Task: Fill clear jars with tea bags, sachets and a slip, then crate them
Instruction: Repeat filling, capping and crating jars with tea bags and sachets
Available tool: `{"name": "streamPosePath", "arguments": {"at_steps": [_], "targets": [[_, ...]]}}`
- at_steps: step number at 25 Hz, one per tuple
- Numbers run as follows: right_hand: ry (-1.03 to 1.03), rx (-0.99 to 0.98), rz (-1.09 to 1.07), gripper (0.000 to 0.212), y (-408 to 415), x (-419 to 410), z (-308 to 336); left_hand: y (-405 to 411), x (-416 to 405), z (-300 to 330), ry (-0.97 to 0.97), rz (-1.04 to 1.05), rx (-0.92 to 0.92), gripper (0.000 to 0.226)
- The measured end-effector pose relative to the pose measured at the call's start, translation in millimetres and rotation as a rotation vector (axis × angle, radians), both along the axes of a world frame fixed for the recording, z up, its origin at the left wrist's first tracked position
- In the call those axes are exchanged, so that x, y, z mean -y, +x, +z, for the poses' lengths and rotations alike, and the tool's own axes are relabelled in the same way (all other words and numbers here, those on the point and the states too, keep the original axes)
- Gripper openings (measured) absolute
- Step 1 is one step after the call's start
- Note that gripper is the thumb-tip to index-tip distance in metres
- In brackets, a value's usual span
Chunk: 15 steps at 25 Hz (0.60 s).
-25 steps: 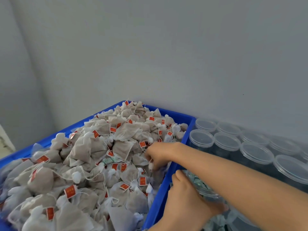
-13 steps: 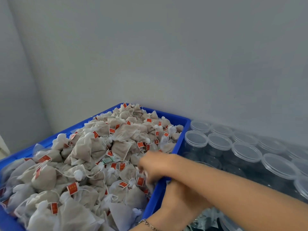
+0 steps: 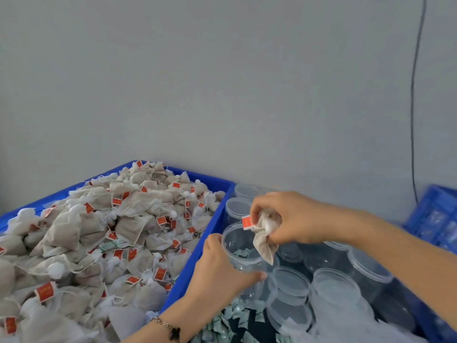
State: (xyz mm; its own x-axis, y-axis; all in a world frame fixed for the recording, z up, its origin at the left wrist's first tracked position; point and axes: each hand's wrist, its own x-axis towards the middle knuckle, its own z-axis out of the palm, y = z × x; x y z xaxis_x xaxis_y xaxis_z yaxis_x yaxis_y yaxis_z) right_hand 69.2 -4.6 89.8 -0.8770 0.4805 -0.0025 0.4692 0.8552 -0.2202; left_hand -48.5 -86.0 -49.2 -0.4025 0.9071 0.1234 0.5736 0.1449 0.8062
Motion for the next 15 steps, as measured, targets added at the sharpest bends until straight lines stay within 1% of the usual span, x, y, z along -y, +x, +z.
{"name": "streamPosePath", "arguments": {"at_steps": [2, 4, 5, 7, 8, 9, 10, 11, 13, 15], "targets": [[0.020, 0.018, -0.006, 0.030, 11, -2, -14, -5, -2, -8, 0.063, -0.041, 0.003, 0.073], [0.017, -0.013, -0.016, 0.028, 14, -3, -20, -5, 3, -3, 0.037, -0.076, -0.017, 0.077], [0.013, -0.021, -0.021, 0.030, 14, -3, -21, -2, 3, -3, 0.033, -0.094, -0.026, 0.079], [-0.025, 0.029, -0.026, 0.046, 11, -4, -23, -3, 2, -5, 0.031, -0.093, -0.036, 0.082], [-0.049, 0.086, -0.034, 0.057, 10, -4, -24, -3, 2, -4, 0.028, -0.070, -0.028, 0.082], [-0.062, 0.142, -0.045, 0.061, 8, -5, -23, -4, 1, -4, 0.022, -0.041, -0.008, 0.081], [-0.056, 0.170, -0.052, 0.059, 5, -5, -21, -6, 0, -5, 0.015, -0.019, 0.031, 0.080], [-0.029, 0.168, -0.051, 0.053, -1, -5, -18, -9, 0, -5, -0.001, 0.012, 0.058, 0.081], [0.060, 0.100, -0.041, 0.041, -18, -4, -12, -9, -2, -4, -0.053, 0.041, 0.061, 0.082], [0.109, 0.068, -0.002, 0.036, -48, -1, -11, -12, -6, -8, -0.073, 0.064, 0.038, 0.086]]}}
